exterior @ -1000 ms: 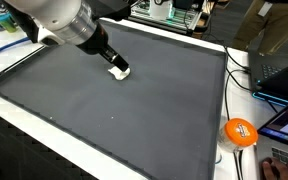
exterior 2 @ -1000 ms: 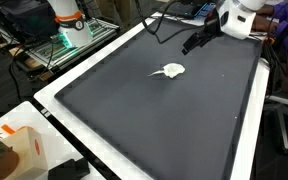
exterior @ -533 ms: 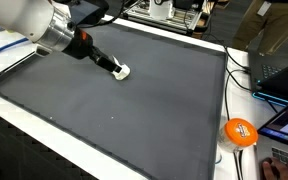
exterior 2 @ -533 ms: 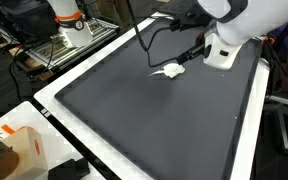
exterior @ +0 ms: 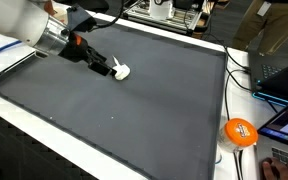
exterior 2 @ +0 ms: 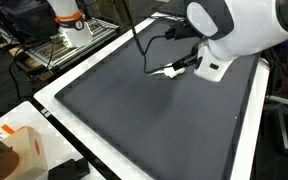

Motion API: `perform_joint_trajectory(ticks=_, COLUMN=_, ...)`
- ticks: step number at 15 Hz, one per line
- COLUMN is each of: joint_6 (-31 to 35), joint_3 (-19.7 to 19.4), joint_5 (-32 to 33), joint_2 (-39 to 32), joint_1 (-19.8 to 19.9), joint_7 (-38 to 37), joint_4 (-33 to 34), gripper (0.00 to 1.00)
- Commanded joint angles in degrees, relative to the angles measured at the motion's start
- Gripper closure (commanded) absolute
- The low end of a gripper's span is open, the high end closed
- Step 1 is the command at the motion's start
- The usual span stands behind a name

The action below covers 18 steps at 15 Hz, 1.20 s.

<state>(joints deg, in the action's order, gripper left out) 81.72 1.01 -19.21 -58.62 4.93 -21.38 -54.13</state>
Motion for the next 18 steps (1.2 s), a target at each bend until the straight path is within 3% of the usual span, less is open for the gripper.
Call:
perform_joint_trajectory(ticks=1, joint_6=-1.30, joint_3=-0.86, joint_5=0.55, joint_2=-0.72, joint_1=-0.50, joint_7=-2.06, joint_4=0.49, gripper=0.00)
perform_joint_trajectory(ticks=15, joint_6=6.44, joint_3=-0.55, joint_5=0.81, joint_2=3.91, joint_1=-1.90, joint_7=2.27, joint_4=-7.36, gripper=0.00)
perform_joint_trajectory(ticks=16, joint_6=4.31, joint_3=-0.08, joint_5=0.16, joint_2=1.18, joint_1=-1.45, joint_7=1.43, joint_4=-3.16, gripper=0.00)
perform_joint_trajectory(ticks=18, joint_6=4.55, joint_3=-0.12, joint_5=0.21, joint_2=1.77, joint_1=-1.53, joint_7=1.44, joint_4=-3.59, gripper=0.00)
